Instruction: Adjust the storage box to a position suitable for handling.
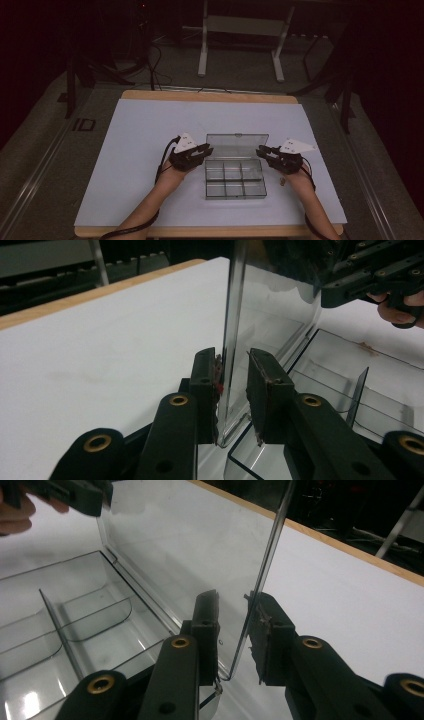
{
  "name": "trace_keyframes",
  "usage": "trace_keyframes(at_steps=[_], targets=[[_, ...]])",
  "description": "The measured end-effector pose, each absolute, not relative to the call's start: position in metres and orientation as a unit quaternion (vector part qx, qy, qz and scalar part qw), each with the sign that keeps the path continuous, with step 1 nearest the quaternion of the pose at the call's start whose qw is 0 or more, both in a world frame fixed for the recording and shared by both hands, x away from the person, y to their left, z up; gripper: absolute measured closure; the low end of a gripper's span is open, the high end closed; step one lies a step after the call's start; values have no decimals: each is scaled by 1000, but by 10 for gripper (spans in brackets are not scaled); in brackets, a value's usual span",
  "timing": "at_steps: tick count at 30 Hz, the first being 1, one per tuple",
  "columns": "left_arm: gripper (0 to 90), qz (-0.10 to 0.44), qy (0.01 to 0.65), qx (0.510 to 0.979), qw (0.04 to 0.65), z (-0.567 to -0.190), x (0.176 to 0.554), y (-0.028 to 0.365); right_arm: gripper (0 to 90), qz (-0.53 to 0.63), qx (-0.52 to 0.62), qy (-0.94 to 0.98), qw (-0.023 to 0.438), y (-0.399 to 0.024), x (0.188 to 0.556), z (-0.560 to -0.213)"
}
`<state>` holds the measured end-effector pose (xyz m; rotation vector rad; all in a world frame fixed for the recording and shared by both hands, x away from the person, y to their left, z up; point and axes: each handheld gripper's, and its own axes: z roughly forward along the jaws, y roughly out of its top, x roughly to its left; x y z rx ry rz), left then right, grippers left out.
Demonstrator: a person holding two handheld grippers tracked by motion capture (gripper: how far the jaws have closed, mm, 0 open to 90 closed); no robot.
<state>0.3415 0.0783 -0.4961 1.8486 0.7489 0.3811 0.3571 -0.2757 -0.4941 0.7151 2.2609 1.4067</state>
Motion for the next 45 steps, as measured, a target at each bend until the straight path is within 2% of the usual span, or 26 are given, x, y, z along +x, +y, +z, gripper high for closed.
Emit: trace_keyframes(at_steps=[24,45], targets=[[727,124,358,760,528,-511,354,76,695,482,291,809,166,-271,369,-504],[619,100,389,764,506,-517,362,69,598,461,323,814,141,-265,377,-505]])
